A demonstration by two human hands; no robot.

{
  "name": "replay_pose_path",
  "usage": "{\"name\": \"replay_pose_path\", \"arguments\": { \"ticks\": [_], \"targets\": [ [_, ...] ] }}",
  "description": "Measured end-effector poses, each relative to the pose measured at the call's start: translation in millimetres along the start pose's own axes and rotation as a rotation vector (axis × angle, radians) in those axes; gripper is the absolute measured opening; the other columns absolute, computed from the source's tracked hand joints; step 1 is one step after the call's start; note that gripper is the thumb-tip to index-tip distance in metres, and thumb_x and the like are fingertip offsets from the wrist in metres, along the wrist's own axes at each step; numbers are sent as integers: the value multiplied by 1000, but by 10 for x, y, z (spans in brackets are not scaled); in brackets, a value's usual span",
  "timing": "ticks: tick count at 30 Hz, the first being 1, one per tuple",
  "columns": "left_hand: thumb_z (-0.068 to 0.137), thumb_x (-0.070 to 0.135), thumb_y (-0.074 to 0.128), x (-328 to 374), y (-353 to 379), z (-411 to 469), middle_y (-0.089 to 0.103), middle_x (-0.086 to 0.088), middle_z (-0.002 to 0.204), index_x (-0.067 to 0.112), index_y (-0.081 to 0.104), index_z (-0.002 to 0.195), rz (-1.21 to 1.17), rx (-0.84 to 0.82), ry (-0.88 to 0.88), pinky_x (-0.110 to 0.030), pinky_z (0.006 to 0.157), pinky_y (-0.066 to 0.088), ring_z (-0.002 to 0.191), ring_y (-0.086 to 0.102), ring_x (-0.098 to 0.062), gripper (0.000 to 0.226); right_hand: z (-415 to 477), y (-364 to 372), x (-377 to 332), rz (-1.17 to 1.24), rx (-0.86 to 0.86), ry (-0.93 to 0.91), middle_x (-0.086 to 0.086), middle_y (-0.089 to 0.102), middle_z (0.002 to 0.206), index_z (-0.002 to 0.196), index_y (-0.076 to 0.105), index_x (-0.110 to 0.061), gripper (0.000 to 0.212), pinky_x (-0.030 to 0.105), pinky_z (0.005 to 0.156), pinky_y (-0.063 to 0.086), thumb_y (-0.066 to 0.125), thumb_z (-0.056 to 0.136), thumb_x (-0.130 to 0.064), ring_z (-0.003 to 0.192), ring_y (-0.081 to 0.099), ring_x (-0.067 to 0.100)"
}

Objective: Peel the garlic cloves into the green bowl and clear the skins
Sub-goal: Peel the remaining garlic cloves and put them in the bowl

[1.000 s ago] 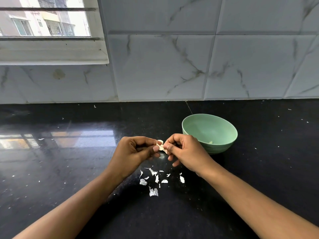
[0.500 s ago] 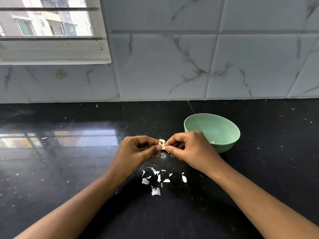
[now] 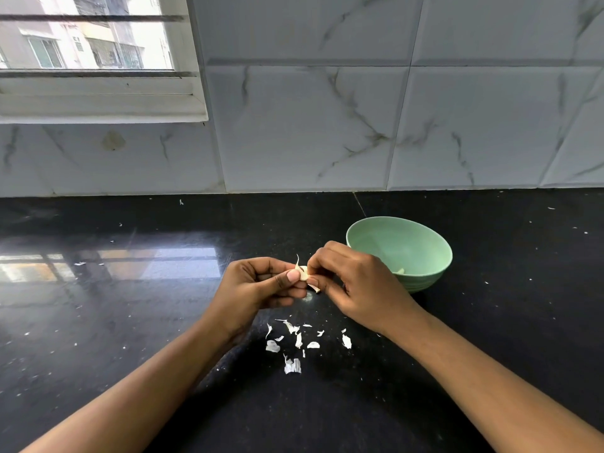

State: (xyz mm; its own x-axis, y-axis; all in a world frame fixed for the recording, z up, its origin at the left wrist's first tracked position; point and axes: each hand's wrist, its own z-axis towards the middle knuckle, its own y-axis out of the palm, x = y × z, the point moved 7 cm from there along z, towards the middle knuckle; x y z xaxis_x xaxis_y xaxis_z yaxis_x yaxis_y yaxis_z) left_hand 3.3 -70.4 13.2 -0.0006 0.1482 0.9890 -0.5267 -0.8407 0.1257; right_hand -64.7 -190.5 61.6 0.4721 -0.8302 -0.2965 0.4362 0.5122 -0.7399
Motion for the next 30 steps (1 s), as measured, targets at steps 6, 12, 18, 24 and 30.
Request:
{"name": "replay_pose_path", "arguments": {
  "ticks": [6, 12, 18, 24, 30],
  "targets": [
    [67, 17, 69, -29, 23, -5, 73, -15, 75, 6, 71, 82, -3, -25, -20, -21, 59, 56, 64, 70, -14, 19, -28, 27, 107, 346, 16, 160, -14, 58, 82, 93, 53, -17, 21, 18, 57, 50, 69, 82, -8, 75, 60, 10],
    [69, 16, 70, 34, 29, -6, 74, -14, 78, 1, 70, 88, 129, -23, 55, -21, 61, 56, 69, 71, -17, 25, -19, 70, 180, 513, -12, 271, -2, 61, 81, 98, 47, -20, 31, 29, 55, 57, 68, 82, -3, 74, 60, 15],
    [70, 14, 70, 49, 54, -33, 74, -15, 77, 1, 70, 87, 147, -46, 88, -21, 61, 56, 69, 72, -17, 21, -21, 162, 117, 543, -201, 206, -5, 49, 88, 101, 40, -32, 36, 22, 52, 52, 61, 88, -4, 81, 55, 18],
    [69, 14, 69, 52, 70, -32, 74, -14, 74, 3, 71, 85, 133, -57, 85, -22, 62, 57, 68, 71, -17, 20, -26, 152, 102, 542, -217, 194, -5, 50, 86, 99, 42, -30, 34, 18, 55, 48, 60, 89, -3, 75, 51, 8],
    [67, 16, 70, 91, 40, -37, 73, -16, 75, 9, 74, 81, 89, -15, 122, -24, 63, 57, 67, 71, -18, 16, -13, 102, 52, 345, -68, 97, -14, 50, 81, 99, 44, -27, 29, 12, 58, 37, 62, 86, -9, 68, 50, 7]
  ]
}}
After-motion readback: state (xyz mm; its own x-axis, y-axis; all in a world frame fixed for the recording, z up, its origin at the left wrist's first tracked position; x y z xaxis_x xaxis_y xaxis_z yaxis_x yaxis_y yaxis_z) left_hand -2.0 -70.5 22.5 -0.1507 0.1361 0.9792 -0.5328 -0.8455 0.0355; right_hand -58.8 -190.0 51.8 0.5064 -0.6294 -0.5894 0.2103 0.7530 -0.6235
